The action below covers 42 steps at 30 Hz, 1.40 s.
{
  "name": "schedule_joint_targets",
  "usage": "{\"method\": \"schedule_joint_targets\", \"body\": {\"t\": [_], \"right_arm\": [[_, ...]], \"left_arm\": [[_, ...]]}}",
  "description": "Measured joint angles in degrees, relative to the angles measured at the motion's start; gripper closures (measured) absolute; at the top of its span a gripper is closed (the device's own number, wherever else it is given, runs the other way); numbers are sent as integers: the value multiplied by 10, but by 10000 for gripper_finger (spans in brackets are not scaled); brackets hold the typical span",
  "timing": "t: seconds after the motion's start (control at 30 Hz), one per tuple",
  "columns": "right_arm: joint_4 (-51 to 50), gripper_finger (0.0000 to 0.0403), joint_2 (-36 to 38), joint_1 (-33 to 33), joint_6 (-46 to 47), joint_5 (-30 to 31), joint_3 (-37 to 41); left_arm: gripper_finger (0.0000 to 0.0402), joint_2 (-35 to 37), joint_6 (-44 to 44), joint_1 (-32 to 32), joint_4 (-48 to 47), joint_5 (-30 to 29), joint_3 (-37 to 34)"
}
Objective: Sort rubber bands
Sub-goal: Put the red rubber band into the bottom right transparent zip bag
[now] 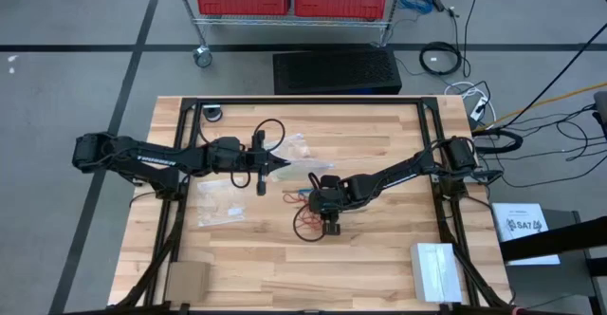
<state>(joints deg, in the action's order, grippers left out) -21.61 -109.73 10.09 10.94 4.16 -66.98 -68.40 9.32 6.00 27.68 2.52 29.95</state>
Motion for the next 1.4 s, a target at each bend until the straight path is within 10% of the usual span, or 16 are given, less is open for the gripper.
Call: {"method": "schedule_joint_targets", "body": {"t": [0.5,1.4], "right_arm": [[-9,400,8,0,-9,4,0],[4,403,187,36,-28,120,0]], "left_arm": [[400,0,0,0,-3,0,0],[400,0,0,0,-3,0,0]]}}
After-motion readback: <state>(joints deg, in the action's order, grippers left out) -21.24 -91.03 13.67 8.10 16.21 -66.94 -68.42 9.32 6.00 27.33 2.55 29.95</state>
